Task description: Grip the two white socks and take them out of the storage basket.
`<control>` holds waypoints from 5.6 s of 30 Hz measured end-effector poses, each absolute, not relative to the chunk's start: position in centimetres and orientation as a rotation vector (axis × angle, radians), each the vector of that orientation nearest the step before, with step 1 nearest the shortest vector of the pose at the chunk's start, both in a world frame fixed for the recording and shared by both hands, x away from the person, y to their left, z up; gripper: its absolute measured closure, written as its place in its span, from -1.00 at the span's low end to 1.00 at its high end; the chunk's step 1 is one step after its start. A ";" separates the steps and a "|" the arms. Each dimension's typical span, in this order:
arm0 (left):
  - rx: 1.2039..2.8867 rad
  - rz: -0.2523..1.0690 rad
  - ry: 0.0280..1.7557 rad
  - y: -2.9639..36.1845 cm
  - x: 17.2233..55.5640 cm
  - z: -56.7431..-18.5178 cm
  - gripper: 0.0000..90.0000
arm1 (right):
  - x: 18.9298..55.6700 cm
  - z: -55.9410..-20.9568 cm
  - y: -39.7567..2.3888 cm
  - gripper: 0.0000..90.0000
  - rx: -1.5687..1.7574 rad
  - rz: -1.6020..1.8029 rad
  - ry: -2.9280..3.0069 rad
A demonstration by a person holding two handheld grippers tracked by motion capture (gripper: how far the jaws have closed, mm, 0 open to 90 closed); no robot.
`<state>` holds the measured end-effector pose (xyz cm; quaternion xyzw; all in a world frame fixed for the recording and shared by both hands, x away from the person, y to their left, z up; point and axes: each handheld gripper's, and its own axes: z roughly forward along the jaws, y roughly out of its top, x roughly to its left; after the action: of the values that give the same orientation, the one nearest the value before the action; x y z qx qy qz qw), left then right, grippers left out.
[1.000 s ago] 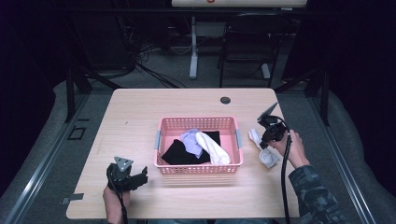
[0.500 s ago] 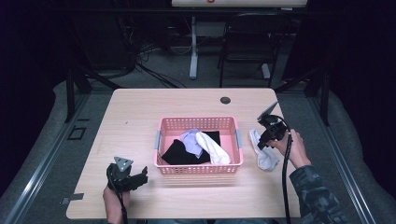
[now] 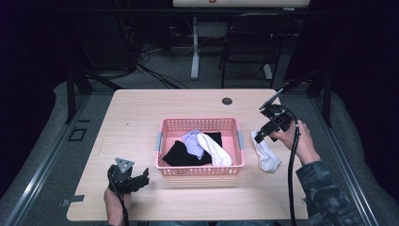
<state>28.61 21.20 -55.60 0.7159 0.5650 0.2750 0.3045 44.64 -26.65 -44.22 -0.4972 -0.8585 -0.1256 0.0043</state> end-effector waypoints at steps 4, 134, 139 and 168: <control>1.898 0.726 1.497 21.2 28.6 -55.6 -0.65 | 44.4 -42.0 -25.1 -0.76 -1.480 -0.444 -2.736; 1.880 0.704 1.481 20.9 28.9 -55.5 -0.64 | 45.7 -39.1 -11.0 0.82 -1.148 -0.387 -2.865; 1.881 0.704 1.482 21.0 28.9 -55.5 -0.64 | 45.6 -38.2 -12.2 0.82 -1.164 -0.376 -2.887; 1.878 0.706 1.485 20.9 28.9 -55.5 -0.64 | 45.5 -37.5 -24.9 0.81 -1.533 -0.398 -2.776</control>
<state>28.93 20.91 -55.51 0.7136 0.5642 0.2683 0.3170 45.48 -24.88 -37.48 -0.4795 -0.8682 -0.1245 -0.0274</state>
